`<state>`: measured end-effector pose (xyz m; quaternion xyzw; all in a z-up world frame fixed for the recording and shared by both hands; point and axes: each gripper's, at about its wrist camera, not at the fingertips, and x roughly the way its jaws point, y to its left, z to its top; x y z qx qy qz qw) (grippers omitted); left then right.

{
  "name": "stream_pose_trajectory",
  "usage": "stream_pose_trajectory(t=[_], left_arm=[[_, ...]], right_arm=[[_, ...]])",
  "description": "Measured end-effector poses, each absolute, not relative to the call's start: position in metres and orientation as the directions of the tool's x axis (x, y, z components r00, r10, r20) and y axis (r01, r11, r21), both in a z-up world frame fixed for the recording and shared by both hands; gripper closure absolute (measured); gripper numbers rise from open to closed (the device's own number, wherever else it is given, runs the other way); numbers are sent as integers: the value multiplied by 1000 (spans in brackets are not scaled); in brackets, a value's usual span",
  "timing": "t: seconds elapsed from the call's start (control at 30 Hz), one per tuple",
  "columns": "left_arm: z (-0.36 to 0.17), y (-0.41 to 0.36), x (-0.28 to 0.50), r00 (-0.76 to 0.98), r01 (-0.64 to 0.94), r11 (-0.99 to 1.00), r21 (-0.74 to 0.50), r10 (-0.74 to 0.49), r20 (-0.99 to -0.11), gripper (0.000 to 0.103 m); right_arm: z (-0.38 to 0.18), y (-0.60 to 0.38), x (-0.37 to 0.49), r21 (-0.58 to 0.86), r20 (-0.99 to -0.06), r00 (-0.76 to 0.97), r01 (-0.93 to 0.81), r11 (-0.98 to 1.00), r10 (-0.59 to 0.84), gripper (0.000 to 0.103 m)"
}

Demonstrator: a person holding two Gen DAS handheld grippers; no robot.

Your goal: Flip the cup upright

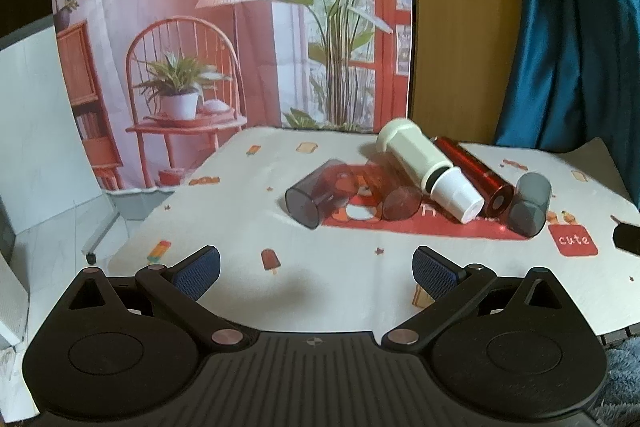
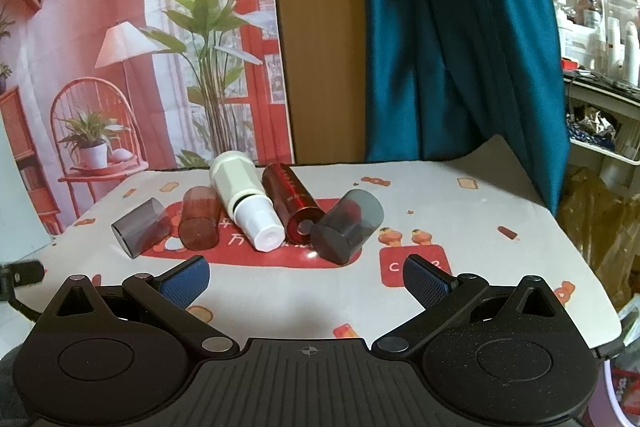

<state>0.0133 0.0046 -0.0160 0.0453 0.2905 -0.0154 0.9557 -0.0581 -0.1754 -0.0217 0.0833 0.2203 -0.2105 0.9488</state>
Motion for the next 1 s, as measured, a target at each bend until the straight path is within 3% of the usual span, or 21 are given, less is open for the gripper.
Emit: stream_pose_trajectory(t=[0.37, 0.6, 0.7, 0.83, 1.0], left_arm=[[-23, 16, 47, 792, 35, 999, 35, -6, -611, 0], [-34, 11, 87, 782, 44, 999, 14, -26, -623, 0], [-40, 9, 102, 796, 26, 1000, -12, -28, -604, 0], [-54, 3, 111, 837, 4, 999, 45, 21, -547, 0], [-83, 13, 125, 791, -12, 1000, 13, 18, -611, 0]], right_arm=[[-18, -193, -19, -38, -433, 816, 409, 912, -383, 0], [-31, -204, 32, -63, -456, 828, 334, 940, -325, 2], [-38, -206, 56, -72, -471, 831, 300, 951, -297, 7], [-50, -206, 89, -77, -493, 838, 225, 971, -234, 14], [-70, -207, 128, -80, -540, 823, 160, 984, -178, 26]])
